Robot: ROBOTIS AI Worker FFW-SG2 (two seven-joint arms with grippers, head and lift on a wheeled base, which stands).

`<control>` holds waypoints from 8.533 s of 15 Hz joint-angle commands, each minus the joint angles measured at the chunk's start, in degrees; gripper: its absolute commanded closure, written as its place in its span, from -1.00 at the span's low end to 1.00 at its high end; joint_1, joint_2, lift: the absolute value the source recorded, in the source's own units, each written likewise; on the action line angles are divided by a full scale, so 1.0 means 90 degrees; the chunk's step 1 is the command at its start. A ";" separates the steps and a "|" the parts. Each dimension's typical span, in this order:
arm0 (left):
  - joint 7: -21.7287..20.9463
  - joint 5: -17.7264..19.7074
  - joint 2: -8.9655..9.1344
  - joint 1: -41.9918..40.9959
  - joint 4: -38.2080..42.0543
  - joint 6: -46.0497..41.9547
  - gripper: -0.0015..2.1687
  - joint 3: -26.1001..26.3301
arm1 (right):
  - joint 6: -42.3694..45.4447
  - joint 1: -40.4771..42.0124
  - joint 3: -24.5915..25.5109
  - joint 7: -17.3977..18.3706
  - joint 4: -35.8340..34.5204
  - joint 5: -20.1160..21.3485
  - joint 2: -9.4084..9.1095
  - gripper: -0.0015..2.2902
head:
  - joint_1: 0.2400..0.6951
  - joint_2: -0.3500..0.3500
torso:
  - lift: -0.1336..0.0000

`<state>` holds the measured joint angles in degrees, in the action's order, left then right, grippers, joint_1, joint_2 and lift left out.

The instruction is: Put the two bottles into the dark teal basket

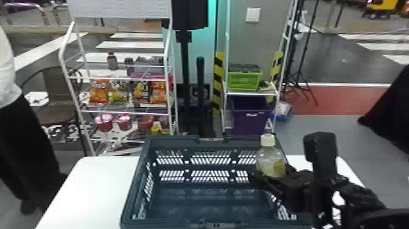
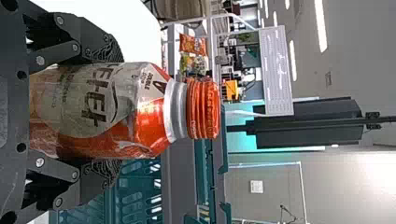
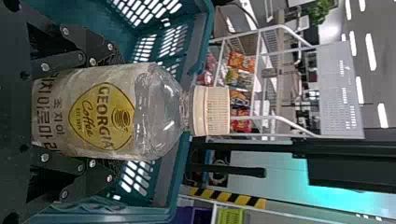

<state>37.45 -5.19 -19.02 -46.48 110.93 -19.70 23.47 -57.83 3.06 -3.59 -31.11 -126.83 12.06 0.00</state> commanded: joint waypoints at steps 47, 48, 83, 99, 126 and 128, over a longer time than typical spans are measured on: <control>-0.0001 0.0137 -0.0006 0.0193 0.0291 0.0466 0.98 0.0019 | 0.5941 0.4142 0.2323 -0.0176 -0.0127 -0.2912 -0.0006 -0.95 | 0.14 0.00 | 1.00; -0.0001 0.0117 0.0004 0.0203 0.0408 0.0602 0.98 0.0010 | 0.6254 0.4347 0.2284 -0.0137 -0.0039 -0.2843 -0.0006 -0.95 | 0.14 0.00 | 1.00; -0.4660 0.0967 0.0492 0.7117 0.1190 1.0895 0.98 0.0869 | 0.7093 0.5412 0.2264 -0.0010 0.0840 -0.2570 -0.0006 -0.94 | 0.14 0.00 | 1.00; -0.6408 0.0605 0.1283 0.8885 -0.1818 1.1286 -0.98 0.1650 | 0.7972 0.5695 0.2244 -0.0059 0.0967 -0.2658 -0.0006 -0.94 | 0.14 0.00 | 1.00; -0.0382 -0.0361 0.0424 -0.0676 0.1512 0.0778 -0.83 -0.0068 | 0.7211 0.5676 0.1991 0.0176 0.0352 -0.2980 -0.0006 -0.93 | 0.14 0.00 | 1.00; -0.0353 -0.0361 0.0512 -0.0637 0.1297 0.0720 -0.83 -0.0068 | 0.7308 0.5656 0.1922 0.0264 0.0410 -0.3019 -0.0006 -0.94 | 0.14 0.00 | 1.00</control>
<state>34.28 -8.41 -14.84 -52.47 123.86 -12.67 22.80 7.35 54.05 14.01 -28.97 -123.44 -14.95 0.00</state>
